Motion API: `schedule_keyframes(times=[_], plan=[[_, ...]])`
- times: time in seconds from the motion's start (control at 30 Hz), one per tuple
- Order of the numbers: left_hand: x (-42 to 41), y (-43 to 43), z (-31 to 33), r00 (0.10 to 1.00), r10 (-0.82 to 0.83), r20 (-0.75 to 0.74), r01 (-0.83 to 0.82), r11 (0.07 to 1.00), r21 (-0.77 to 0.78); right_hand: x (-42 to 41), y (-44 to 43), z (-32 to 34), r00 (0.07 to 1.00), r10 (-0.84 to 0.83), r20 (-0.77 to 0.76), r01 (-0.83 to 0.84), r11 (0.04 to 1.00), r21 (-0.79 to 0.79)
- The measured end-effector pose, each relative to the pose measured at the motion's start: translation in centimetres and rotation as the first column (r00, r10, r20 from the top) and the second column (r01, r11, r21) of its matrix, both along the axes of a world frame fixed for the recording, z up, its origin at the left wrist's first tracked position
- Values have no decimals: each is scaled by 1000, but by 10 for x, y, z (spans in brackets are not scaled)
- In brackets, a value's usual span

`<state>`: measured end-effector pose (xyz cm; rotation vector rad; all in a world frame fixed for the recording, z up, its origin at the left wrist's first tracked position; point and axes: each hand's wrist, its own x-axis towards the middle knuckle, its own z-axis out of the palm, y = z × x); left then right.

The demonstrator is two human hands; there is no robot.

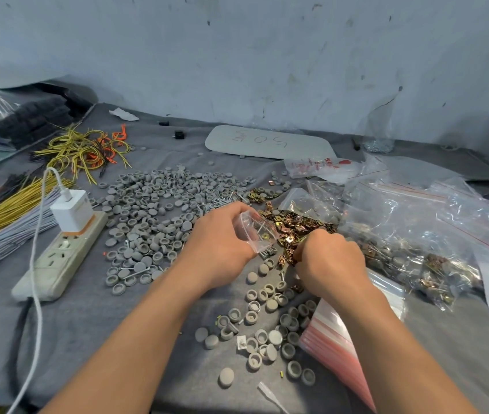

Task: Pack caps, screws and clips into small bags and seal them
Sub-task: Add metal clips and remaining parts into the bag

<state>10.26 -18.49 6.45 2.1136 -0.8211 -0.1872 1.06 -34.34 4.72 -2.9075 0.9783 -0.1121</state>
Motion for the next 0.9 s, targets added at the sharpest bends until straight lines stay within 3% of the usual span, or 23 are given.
schedule_keyframes(times=[0.47, 0.73, 0.83, 0.9], plan=[[4, 1, -3, 1000, -13, 0, 13, 1000, -14, 12, 11, -7, 989, -147, 13, 147, 988, -51], [7, 2, -5, 1000, -22, -8, 21, 999, -45, 9, 12, -3, 996, -73, -51, 72, 997, -28], [7, 2, -6, 1000, -21, -7, 21, 999, -36, 6, 12, -6, 999, -15, 39, 12, 998, 62], [7, 1, -6, 1000, -17, 13, 18, 1000, -14, 2, 11, -6, 980, -26, 197, -16, 978, 207]])
